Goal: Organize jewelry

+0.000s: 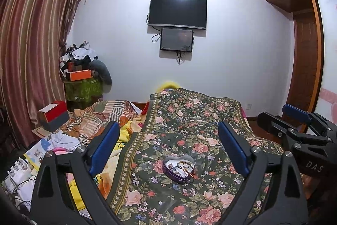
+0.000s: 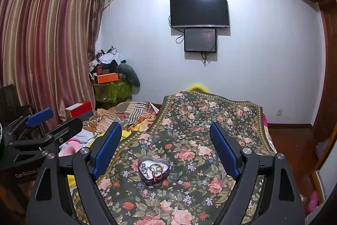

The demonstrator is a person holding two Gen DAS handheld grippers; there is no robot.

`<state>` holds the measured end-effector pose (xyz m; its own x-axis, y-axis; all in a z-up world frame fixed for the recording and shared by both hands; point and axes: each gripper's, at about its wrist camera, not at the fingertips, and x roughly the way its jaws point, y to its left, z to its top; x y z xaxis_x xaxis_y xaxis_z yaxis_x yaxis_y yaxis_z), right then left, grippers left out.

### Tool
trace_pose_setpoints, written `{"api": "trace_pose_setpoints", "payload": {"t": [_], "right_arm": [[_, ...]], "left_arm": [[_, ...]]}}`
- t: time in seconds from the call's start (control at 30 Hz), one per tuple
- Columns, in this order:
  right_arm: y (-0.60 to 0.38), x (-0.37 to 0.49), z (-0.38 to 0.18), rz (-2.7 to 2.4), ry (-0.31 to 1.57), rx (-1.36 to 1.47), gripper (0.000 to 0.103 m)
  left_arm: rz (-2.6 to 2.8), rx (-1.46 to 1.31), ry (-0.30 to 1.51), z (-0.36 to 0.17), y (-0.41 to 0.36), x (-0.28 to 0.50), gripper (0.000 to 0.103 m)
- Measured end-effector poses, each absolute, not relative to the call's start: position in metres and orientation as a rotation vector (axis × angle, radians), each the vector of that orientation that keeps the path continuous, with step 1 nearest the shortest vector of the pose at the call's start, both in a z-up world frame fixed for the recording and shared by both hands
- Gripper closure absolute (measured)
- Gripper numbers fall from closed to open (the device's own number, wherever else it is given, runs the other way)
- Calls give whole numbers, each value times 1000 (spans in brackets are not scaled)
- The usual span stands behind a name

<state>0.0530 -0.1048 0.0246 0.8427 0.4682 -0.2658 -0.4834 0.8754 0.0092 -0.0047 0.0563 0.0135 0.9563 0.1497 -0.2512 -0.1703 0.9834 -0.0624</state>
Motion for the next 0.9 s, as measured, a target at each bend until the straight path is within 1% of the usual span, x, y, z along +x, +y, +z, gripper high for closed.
{"api": "trace_pose_setpoints", "payload": {"t": [0.2, 0.9], "right_arm": [[-106, 54, 25, 503, 275, -52, 20], [-108, 56, 24, 507, 283, -35, 18]], "left_arm": [[174, -85, 251, 14, 57, -4, 2], [160, -91, 262, 13, 56, -1, 2]]}}
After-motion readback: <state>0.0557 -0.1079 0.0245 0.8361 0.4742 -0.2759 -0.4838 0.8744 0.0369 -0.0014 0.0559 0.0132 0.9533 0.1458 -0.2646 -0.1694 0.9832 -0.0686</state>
